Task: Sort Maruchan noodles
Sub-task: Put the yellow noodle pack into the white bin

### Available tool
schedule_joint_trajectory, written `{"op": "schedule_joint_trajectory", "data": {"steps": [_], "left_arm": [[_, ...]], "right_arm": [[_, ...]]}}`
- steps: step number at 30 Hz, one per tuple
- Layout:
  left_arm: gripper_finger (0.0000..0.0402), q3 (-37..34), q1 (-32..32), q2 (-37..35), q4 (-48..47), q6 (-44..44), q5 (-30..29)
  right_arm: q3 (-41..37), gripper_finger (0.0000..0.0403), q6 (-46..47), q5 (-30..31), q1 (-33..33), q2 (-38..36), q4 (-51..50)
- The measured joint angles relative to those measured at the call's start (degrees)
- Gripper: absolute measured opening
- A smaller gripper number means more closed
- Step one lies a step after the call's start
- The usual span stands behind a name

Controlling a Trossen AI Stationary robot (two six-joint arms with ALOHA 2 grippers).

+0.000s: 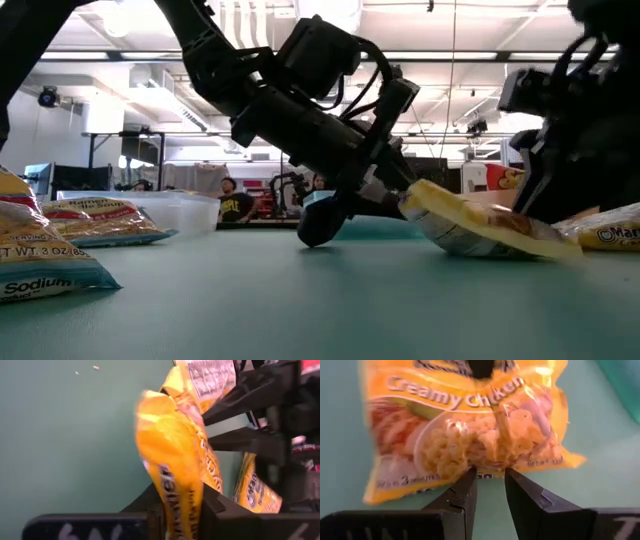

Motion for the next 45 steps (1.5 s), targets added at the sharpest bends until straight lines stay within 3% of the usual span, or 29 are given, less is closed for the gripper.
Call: {"op": "schedule_joint_trajectory", "data": {"steps": [8,14,24,34,42,45], "left_arm": [[0.0003,-0.2,2.1,-2.6,-0.8,5.9,8.9],[0.0000,-0.9,3.2,-7.8,-4.2,11.3,14.3],[0.0000,-1.0,7.1,-22.6,-33.9,26.6,12.4],[0.0000,-1.0,12.6,-40.8,-61.5,34.2,-2.3],[0.0000,-1.0,18.6,-51.2,-79.4,35.0,-25.0],[0.0000,-1.0,21.7,-52.1,-83.4,38.4,-28.6]], "right_arm": [[0.0,0.0093,0.4,-1.9,0.0,-7.4,-2.8],[0.0,0.0093,0.5,-1.8,0.0,-10.3,-3.9],[0.0,0.0093,0.3,-1.2,0.0,-9.8,-4.0],[-0.2,0.0093,0.5,-1.2,0.0,-7.4,-3.6],[-0.2,0.0093,0.4,-1.2,0.0,-5.4,-3.1],[-0.2,0.0093,0.4,-1.1,0.0,-4.5,-2.9]]}}
